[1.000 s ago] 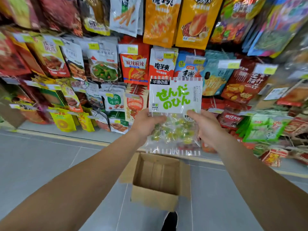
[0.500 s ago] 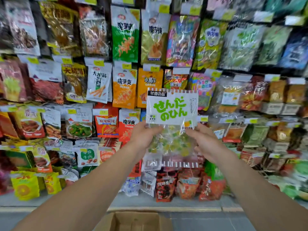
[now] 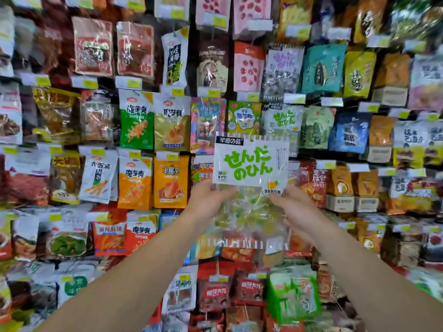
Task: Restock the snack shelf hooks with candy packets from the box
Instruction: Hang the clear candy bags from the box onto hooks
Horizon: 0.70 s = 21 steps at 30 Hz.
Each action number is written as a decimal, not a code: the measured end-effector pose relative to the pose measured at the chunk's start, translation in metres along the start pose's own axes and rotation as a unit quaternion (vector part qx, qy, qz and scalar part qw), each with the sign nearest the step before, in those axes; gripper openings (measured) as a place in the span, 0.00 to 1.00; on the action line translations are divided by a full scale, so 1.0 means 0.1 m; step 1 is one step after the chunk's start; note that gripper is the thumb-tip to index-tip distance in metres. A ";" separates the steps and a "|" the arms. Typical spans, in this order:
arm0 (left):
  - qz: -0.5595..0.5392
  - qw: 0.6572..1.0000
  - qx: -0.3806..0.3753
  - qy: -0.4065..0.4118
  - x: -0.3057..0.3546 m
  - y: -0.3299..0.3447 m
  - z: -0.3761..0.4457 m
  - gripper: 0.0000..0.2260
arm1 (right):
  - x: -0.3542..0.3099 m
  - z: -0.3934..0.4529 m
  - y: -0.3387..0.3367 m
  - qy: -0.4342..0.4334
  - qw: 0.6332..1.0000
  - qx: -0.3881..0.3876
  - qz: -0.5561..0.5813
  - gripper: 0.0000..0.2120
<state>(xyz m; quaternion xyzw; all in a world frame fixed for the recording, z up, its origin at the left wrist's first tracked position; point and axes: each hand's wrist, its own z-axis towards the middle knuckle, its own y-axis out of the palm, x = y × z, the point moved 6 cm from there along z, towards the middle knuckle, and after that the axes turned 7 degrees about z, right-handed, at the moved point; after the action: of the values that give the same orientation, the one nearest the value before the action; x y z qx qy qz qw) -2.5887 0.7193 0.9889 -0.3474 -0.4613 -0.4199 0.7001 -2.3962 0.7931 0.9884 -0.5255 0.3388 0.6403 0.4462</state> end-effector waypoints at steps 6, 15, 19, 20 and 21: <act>0.013 1.000 -0.016 0.023 0.09 0.36 0.43 0.14 | -0.08 0.30 -0.40 0.018 0.999 -0.015 0.041 0.07; -0.009 0.997 -0.060 0.042 0.12 0.81 1.51 0.10 | -0.06 1.28 -0.77 0.015 0.998 -0.015 0.055 0.34; -0.002 0.996 -0.062 0.061 0.10 0.88 2.04 0.14 | -0.16 1.79 -0.92 -0.019 0.999 0.008 -0.036 0.13; 0.011 0.996 -0.060 0.066 0.07 0.89 2.16 0.18 | -0.22 1.88 -0.96 -0.040 0.996 0.028 -0.069 0.11; 0.019 0.996 -0.059 0.070 0.06 0.91 2.34 0.20 | -0.28 2.02 -1.02 -0.063 0.991 0.050 -0.108 0.13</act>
<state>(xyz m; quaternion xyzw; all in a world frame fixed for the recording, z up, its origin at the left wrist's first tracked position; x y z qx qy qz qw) -2.5877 0.9588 1.0629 -0.3666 -0.3791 -0.4567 0.7165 -2.3752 1.0070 1.0631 -0.4945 0.2827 0.6025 0.5591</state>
